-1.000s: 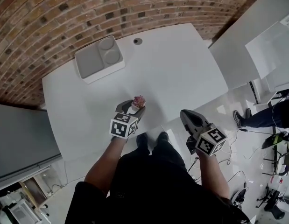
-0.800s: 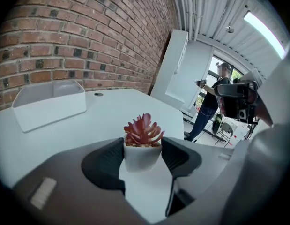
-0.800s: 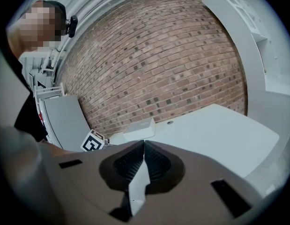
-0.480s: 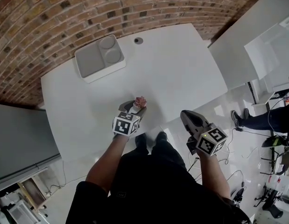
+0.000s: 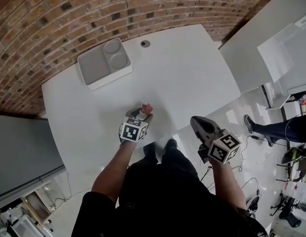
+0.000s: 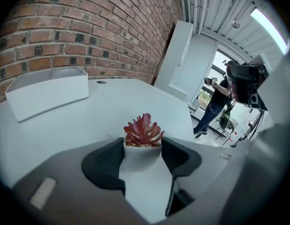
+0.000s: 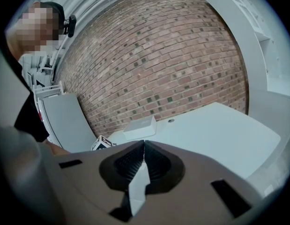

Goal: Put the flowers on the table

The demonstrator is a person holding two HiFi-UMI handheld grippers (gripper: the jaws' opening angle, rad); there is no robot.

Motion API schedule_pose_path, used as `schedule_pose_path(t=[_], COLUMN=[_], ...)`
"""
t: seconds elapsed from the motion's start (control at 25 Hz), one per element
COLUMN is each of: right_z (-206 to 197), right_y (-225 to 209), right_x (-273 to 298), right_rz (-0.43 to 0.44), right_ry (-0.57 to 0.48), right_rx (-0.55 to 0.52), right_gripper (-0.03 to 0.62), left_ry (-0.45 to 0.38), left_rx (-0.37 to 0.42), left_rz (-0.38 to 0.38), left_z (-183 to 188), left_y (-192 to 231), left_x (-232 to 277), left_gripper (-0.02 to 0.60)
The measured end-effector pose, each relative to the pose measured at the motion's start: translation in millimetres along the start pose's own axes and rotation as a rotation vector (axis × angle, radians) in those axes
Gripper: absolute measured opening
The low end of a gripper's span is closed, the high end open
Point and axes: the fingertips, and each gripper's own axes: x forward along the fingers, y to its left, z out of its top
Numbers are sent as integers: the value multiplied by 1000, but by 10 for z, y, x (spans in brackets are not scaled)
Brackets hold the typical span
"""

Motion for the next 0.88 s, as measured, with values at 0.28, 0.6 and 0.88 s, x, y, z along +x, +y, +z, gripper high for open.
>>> schedule_pose_path(t=[0.28,0.6,0.88], right_z=[78,76,115], right_y=[-31,-38,-82], right_x=[46,121,95], right_rz=[8,44,52], right_ry=[9,26,26], right_rx=[-4,-10,-14], right_gripper=[12,12,12], left_ry=[4,29,32], left_rx=[16,42,38], left_rz=[-4,17,35], left_z=[32,-32,-110], left_y=[17,-17,-29], left_x=[52,25,-2], left_gripper=[259,261,261])
